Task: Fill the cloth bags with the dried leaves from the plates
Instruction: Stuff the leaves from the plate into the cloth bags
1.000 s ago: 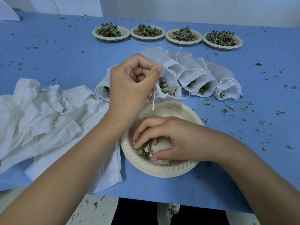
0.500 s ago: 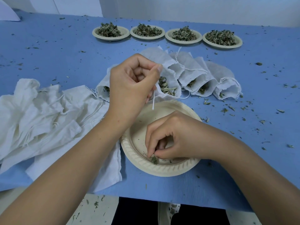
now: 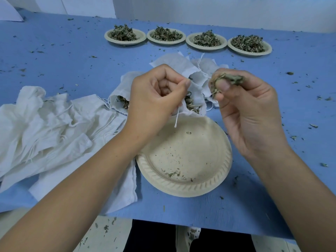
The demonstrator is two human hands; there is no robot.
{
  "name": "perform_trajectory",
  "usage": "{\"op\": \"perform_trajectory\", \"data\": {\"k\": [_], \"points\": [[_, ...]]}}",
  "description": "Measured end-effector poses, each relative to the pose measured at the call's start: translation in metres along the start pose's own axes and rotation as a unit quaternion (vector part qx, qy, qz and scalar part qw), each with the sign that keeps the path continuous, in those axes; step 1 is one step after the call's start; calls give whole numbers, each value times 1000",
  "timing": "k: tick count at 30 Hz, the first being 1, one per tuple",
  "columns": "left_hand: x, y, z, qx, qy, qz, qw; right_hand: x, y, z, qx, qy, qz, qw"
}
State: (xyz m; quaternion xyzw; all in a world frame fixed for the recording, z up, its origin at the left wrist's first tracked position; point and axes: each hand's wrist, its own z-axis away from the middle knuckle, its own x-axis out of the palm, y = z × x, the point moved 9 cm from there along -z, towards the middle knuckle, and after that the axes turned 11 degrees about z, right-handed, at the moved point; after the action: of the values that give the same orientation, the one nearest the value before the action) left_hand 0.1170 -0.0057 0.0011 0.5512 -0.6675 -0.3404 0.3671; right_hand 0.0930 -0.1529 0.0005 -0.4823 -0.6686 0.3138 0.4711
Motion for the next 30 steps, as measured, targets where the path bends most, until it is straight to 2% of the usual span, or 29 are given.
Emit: {"op": "perform_trajectory", "data": {"k": [2,4,5,6,8,10,12,14,16,19,23,25,30], "points": [[3,0,1,1,-13,-3,1000,-5,2,1,0,26,40,999],[5,0,2,0,-21,0,1000,-4,-2,3,-32,28,152,987],[5,0,2,0,-24,5,1000,0,-6,6,-69,22,234,970],[5,1,2,-1,-26,13,1000,5,-11,9,-116,13,320,940],[7,2,3,1,-34,27,999,17,-17,16,-202,0,469,860],[10,3,5,6,-48,24,999,23,-16,18,-236,0,553,799],[10,3,5,6,-49,19,999,25,-13,16,-225,-13,572,789],[4,2,3,7,-21,19,1000,25,-16,15,-215,-28,540,813],[-4,3,0,8,15,19,1000,29,-25,19,-248,-29,526,813],[-9,3,-1,9,31,24,999,40,-24,26,-280,-59,581,762],[-5,7,1,37,2,23,999,52,9,24,-240,-174,679,672],[-2,7,2,47,-18,11,999,51,18,23,-236,-188,700,648],[14,13,5,93,-86,-49,991,57,17,21,-287,-167,716,614]]}}
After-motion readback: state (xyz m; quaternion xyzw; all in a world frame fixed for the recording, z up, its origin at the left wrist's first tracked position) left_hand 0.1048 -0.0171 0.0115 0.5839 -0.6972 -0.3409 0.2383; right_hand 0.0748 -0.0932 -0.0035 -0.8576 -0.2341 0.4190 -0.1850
